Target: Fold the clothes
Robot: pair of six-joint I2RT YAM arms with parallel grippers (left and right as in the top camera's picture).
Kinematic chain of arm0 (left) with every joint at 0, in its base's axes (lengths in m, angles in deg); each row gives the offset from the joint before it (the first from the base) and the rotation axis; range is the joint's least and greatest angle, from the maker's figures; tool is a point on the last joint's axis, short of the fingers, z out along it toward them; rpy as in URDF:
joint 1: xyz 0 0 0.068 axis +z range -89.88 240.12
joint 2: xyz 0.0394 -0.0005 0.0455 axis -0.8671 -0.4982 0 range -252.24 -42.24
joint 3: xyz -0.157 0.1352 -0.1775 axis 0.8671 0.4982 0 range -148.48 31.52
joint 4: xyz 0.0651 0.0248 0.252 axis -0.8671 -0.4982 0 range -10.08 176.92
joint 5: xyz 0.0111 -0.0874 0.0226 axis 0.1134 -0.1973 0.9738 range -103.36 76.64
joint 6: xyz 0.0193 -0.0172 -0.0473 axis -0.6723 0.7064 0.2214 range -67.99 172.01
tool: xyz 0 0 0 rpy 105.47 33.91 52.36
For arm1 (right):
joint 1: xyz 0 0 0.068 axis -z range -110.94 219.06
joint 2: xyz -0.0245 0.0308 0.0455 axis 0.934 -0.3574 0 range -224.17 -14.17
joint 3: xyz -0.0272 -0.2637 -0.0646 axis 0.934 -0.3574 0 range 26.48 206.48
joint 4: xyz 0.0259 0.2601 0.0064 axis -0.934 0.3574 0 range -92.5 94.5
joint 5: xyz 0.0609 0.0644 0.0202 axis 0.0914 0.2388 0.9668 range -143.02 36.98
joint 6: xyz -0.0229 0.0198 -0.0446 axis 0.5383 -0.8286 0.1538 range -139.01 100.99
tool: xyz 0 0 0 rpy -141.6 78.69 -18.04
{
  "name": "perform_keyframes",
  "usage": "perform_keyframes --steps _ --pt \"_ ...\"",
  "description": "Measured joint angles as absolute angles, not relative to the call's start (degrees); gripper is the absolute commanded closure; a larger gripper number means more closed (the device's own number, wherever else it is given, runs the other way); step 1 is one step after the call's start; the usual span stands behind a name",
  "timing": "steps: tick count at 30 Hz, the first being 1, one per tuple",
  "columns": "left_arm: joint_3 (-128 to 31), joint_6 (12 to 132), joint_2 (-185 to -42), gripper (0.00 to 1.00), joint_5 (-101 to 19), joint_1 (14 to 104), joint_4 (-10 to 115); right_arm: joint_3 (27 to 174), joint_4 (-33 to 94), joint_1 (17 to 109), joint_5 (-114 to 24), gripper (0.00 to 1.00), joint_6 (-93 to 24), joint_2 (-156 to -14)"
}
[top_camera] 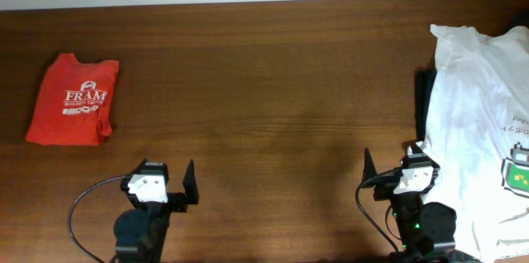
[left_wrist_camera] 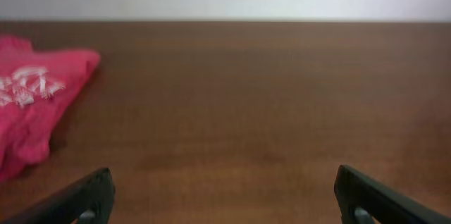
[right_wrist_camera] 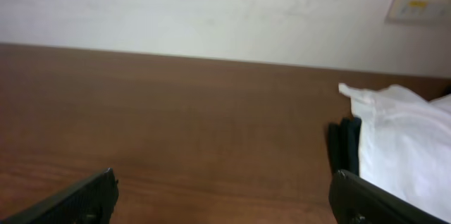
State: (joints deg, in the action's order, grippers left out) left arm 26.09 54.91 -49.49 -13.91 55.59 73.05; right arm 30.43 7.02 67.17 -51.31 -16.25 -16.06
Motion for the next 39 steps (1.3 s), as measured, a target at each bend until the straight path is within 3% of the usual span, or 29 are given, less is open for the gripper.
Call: perform_keyframes --steps 5,14,19,22,25,31,33,37,39 --pt "16.8 55.1 -62.4 0.01 -13.9 55.6 71.0 39.0 12.9 67.2 -51.7 0.01 -17.6 -25.1" --pt "-1.2 55.1 -87.1 0.01 -13.9 55.6 61.5 63.8 30.8 67.2 -51.6 0.01 -22.2 -60.0" --pt "-3.0 55.1 -90.1 0.01 -14.5 55.6 60.5 68.6 34.3 67.7 -54.3 0.01 -24.3 -71.6" --pt "-3.0 55.1 -90.2 0.01 -14.7 55.6 60.5 68.9 34.3 73.3 -61.3 0.0 -33.0 -80.4" --pt "-3.0 55.1 -90.2 0.01 -14.8 55.6 60.5 68.9 31.5 79.8 -64.2 0.06 -39.5 -90.0" --pt "-3.0 55.1 -90.1 0.01 -14.8 55.6 60.4 69.0 26.8 84.6 -65.3 0.29 -42.8 -101.9" --pt "-3.0 55.1 -90.1 0.01 -14.8 55.6 60.4 69.0 24.8 84.6 -65.0 0.46 -42.9 -101.9" --pt "-3.0 55.1 -90.1 0.01 -14.8 55.6 60.4 69.0 23.7 84.7 -63.4 0.94 -43.2 -101.9" --pt "-3.0 55.1 -90.1 0.01 -14.8 55.6 60.4 69.0 23.9 84.7 -63.0 0.96 -43.0 -101.9"
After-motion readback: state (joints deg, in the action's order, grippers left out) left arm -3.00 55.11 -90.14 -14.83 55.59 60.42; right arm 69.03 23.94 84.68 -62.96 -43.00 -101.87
